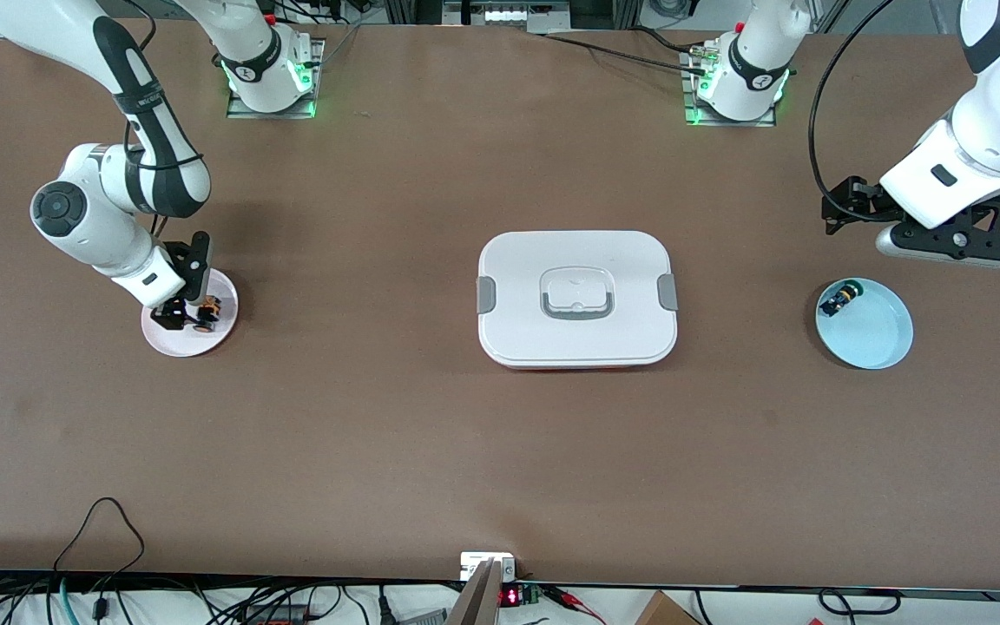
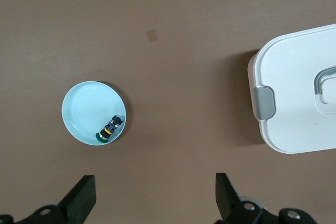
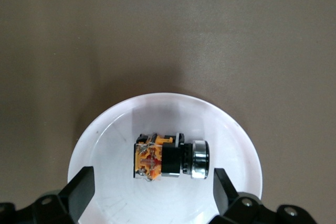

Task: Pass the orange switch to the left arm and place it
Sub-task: 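Lower the right gripper around the orange switch and close it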

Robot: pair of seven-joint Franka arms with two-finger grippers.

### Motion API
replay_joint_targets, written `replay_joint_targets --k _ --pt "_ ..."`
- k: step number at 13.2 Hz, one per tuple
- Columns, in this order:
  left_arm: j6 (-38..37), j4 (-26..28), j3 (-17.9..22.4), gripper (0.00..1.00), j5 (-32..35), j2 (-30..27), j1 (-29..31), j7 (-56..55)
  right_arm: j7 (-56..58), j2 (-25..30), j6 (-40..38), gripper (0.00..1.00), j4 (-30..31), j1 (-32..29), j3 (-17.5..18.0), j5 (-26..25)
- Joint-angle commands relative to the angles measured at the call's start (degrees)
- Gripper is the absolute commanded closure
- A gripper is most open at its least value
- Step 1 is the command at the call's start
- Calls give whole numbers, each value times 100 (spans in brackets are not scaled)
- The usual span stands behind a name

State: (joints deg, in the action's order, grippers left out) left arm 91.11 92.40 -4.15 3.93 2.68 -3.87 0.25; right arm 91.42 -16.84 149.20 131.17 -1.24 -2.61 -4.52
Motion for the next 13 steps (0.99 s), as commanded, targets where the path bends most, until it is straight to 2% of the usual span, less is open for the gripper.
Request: replay_joint_targets --k 1,3,6,13 --pt "-128 -161 11 0 -42 66 -8 -43 191 -152 285 0 14 -122 94 -93" --pt "-128 -161 11 0 -50 75 0 -43 227 -275 425 0 14 -183 94 -93" --pt "-120 -134 11 0 -68 75 18 -43 288 -416 610 0 14 -403 304 -93" --pt "-93 -152 11 0 -68 128 9 -43 245 -504 892 0 14 -386 358 -85"
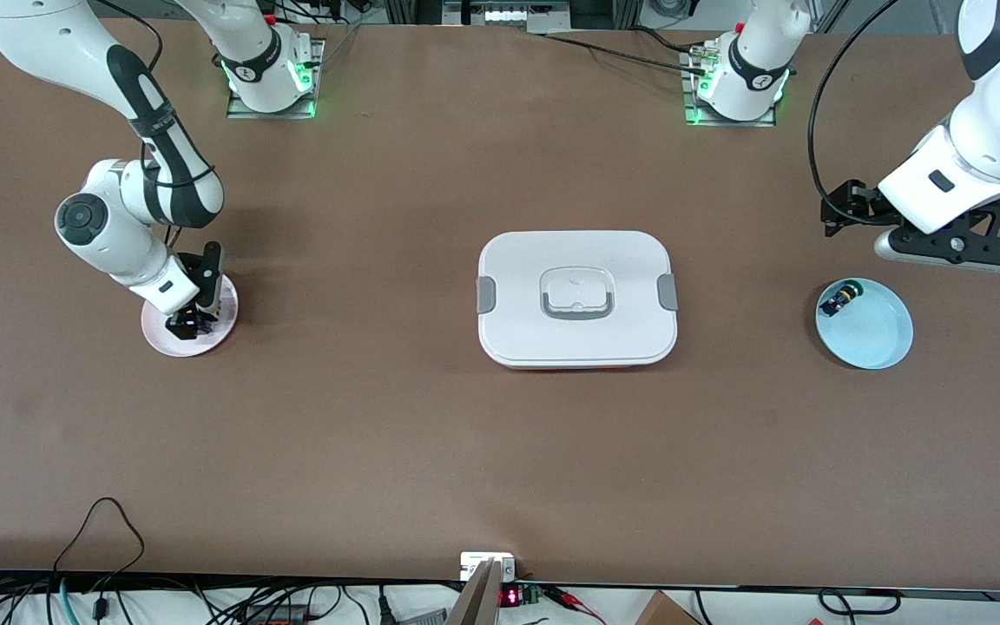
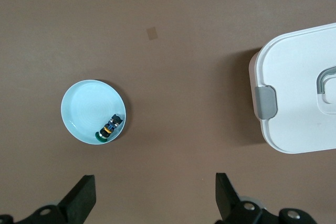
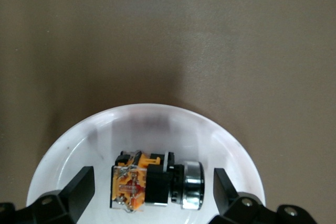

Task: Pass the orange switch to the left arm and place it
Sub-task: 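Lower the right gripper around the orange switch and close it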

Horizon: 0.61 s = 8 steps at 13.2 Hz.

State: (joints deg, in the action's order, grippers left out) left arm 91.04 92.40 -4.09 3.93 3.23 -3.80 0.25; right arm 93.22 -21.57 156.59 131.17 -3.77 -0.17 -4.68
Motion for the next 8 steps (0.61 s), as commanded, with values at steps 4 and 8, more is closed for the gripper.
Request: replay_joint_targets --k 4,8 --pt "-104 -170 5 0 -77 64 11 -25 30 -119 170 0 14 -177 113 -59" --pt "-497 -170 -4 0 -94 -24 28 -43 30 -234 302 0 14 -256 113 -68"
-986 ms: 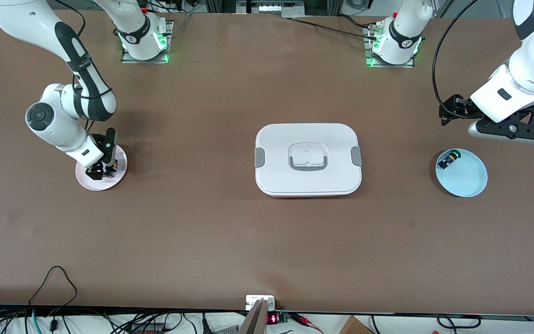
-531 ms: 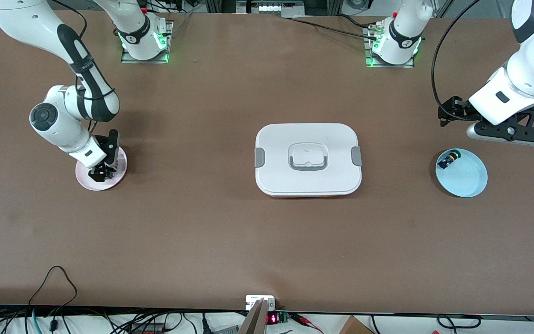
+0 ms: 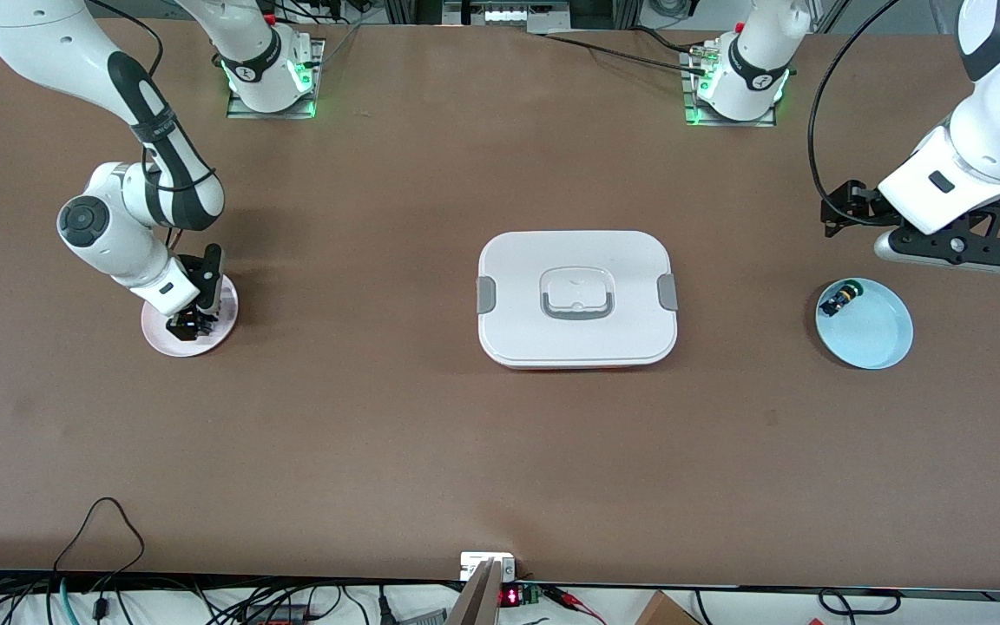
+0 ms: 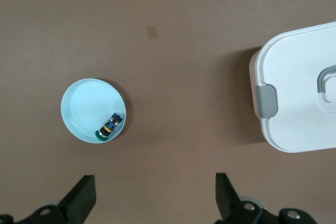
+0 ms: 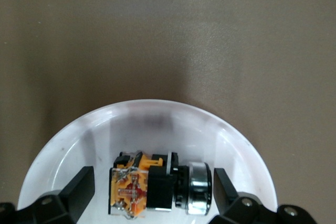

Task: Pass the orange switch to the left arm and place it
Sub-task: 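Lower the right gripper around the orange switch and close it, then lift the orange switch with the right gripper and carry it over the box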

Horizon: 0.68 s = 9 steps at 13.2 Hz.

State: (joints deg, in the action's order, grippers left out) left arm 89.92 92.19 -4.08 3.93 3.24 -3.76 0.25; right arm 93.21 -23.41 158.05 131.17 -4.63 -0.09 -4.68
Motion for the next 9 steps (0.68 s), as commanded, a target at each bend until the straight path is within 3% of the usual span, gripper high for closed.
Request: replay_joint_targets --k 1,5,9 --pt "-501 -149 -5 0 -94 -77 24 -51 48 -41 148 7 14 -179 106 -68" --pt "-441 -140 4 0 -94 -104 33 -43 118 -15 139 62 14 -188 114 -68" --pt "-423 -140 4 0 -85 -95 16 -43 153 177 -10 86 -12 -188 246 -68"
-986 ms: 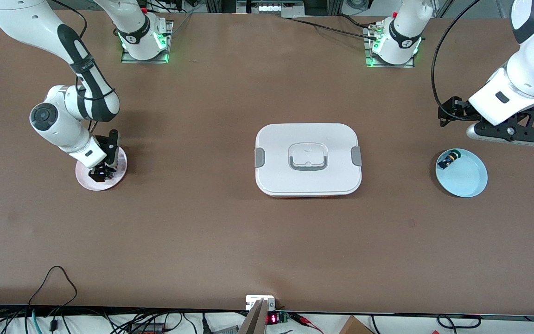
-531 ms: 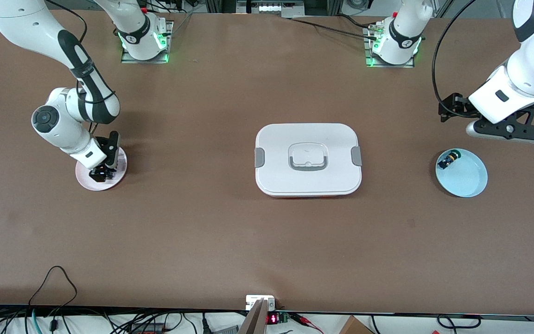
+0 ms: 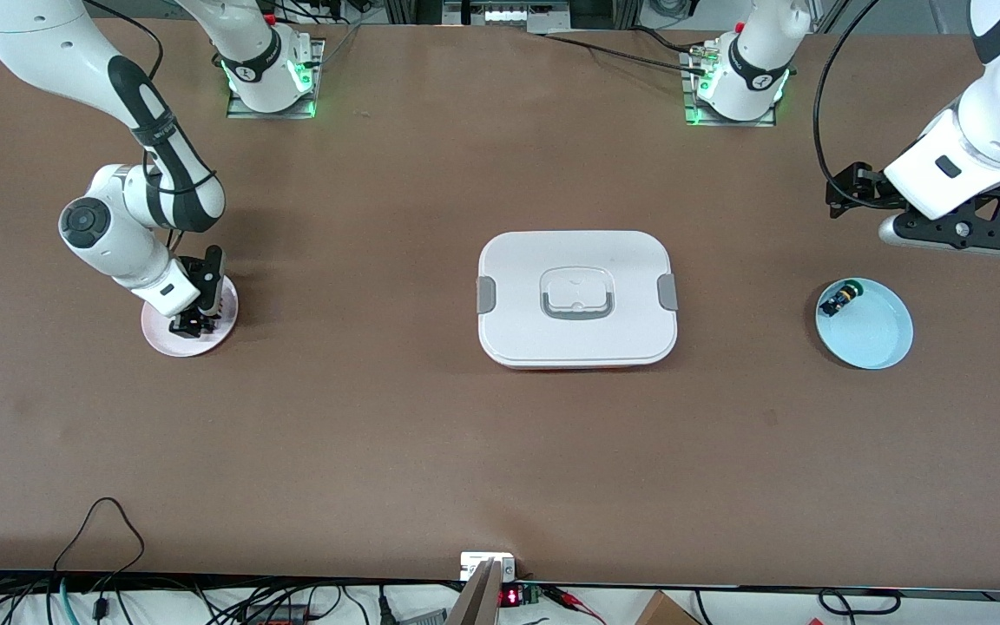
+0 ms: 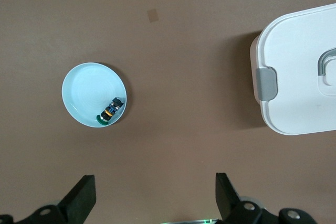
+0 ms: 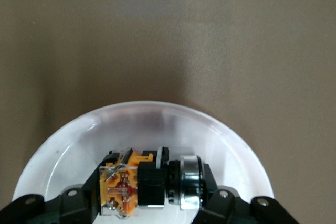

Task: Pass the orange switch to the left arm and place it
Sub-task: 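Lift the orange switch with the right gripper and carry it over the box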

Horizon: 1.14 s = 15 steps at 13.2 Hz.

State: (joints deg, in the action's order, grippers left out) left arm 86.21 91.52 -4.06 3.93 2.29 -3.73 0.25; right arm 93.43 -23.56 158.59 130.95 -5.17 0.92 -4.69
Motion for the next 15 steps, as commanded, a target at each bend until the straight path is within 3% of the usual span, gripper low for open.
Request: replay_joint_targets --k 1,3,6,10,13,15 --pt "-52 -73 1 0 -94 -1 13 -42 114 307 -344 88 -34 -142 259 -41" --pt "-52 -73 1 0 -85 -1 13 -42 27 596 -871 90 -183 -178 688 247" --pt "-52 -73 1 0 -85 8 13 -42 -35 677 -1830 90 -727 -187 1269 1652" --pt "-52 -82 1 0 -303 69 13 -43 -17 651 -2087 90 -1175 -91 2042 3206" --pt "-61 -117 71 0 -1023 227 144 -16 -36 563 -2218 90 -1344 426 2202 4918" --pt "-165 -476 54 0 -1324 525 346 28 96 283 -2245 90 -1580 805 2281 5879"
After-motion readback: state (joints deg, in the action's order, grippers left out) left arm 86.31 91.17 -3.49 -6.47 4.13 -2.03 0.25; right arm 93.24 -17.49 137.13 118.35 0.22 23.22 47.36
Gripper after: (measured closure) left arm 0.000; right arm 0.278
